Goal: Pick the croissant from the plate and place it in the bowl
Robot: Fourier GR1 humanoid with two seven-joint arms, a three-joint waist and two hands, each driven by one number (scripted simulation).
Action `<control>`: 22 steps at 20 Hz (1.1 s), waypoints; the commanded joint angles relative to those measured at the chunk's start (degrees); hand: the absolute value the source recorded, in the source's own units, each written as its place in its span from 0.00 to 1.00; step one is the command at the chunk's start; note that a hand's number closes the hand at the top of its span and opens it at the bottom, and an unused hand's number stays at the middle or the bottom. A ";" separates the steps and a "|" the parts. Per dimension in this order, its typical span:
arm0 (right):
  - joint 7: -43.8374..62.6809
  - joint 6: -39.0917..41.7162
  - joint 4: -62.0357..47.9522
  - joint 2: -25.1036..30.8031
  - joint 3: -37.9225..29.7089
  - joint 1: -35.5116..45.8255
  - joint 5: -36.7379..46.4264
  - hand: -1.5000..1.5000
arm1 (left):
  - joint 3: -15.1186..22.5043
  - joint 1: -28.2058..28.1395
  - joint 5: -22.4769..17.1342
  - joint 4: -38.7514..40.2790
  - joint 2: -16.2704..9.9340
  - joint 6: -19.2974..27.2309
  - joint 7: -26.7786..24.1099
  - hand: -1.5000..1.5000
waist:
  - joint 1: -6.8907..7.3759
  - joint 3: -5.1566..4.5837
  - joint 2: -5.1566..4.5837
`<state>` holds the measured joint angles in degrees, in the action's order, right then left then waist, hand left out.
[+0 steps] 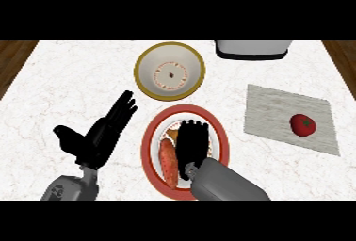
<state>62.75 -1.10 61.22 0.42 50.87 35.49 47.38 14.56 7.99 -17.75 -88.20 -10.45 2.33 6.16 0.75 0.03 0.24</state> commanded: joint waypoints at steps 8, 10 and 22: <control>1.34 -5.08 -6.20 -0.41 3.77 4.70 -2.58 1.00 | -2.09 1.08 0.39 -2.30 0.99 -1.67 4.23 0.50 | 0.30 -0.02 -0.33; 0.30 -5.23 -8.52 -0.41 4.62 5.97 -2.35 1.00 | -2.35 -0.58 1.20 -0.32 0.89 -2.97 1.08 0.50 | 0.41 -0.03 -0.38; 12.35 -6.49 -9.79 -0.38 -1.28 16.00 -15.87 1.00 | 2.17 3.39 2.68 0.52 4.01 -4.13 1.68 0.50 | 8.65 -0.10 -2.01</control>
<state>64.47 -5.45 53.74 0.82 51.80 47.60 34.53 14.89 10.95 -15.97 -88.27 -7.70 -1.77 8.00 6.95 -0.04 -1.25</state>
